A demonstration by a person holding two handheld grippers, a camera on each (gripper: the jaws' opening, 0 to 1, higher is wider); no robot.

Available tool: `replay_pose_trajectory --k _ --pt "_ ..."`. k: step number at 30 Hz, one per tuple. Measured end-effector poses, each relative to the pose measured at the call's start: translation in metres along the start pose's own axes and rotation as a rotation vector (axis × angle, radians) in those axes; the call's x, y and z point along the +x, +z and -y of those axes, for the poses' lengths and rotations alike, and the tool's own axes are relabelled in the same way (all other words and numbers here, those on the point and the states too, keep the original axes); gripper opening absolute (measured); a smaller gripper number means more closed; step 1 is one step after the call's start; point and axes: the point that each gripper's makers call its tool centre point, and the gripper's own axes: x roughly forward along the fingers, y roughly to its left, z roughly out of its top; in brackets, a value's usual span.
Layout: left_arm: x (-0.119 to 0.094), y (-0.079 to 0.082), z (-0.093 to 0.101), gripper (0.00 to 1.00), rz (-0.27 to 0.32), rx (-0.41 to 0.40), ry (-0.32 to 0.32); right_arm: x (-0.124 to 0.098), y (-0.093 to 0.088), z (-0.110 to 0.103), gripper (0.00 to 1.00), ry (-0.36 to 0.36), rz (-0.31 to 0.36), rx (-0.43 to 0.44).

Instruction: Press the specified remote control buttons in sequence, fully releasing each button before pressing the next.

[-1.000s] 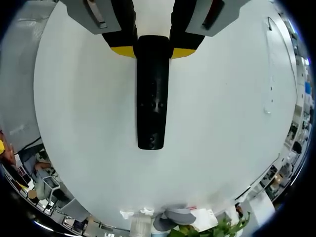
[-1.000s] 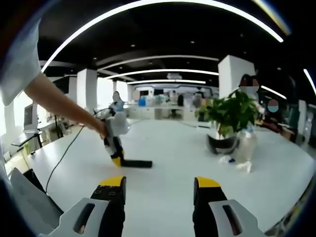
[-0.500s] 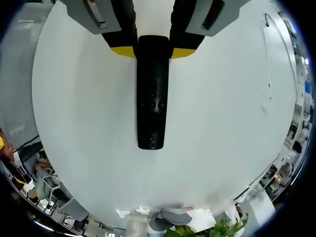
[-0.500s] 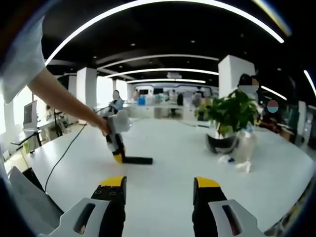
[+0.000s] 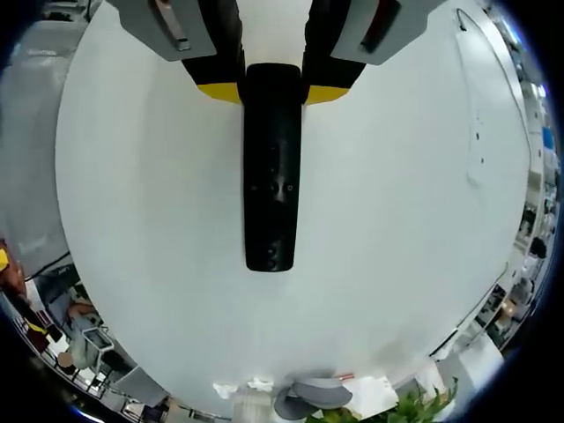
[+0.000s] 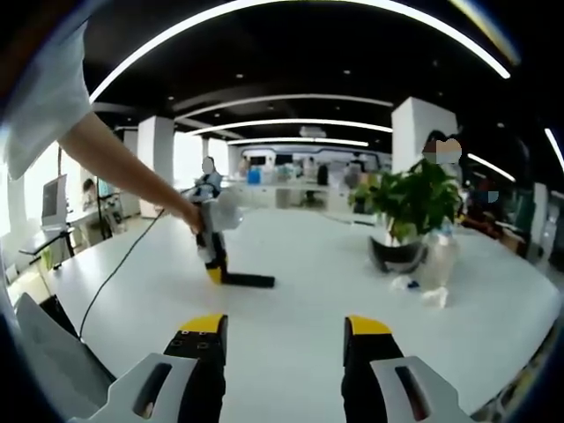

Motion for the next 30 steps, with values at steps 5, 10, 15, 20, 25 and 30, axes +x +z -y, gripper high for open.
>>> replay_pose_trajectory --k 5,10,15,20,25,30 --pt "0.000 0.001 -0.006 0.24 -0.014 0.007 -0.004 0.000 -0.001 0.000 0.50 -0.002 -0.005 -0.002" --pt "0.000 0.002 -0.013 0.24 -0.033 0.024 -0.007 0.001 -0.001 0.000 0.50 -0.002 -0.009 -0.002" --pt "0.000 0.002 -0.013 0.24 -0.042 0.042 -0.004 0.001 -0.001 0.001 0.50 -0.003 -0.010 -0.002" --pt "-0.001 0.002 -0.011 0.25 -0.040 0.019 0.033 0.001 -0.002 0.002 0.52 -0.007 -0.013 0.002" --pt "-0.004 -0.002 -0.019 0.32 -0.025 -0.116 0.111 0.001 0.000 0.003 0.53 -0.009 -0.004 0.004" --pt "-0.006 -0.004 -0.019 0.34 0.011 -0.158 0.150 0.000 0.003 0.003 0.53 -0.005 0.011 0.014"
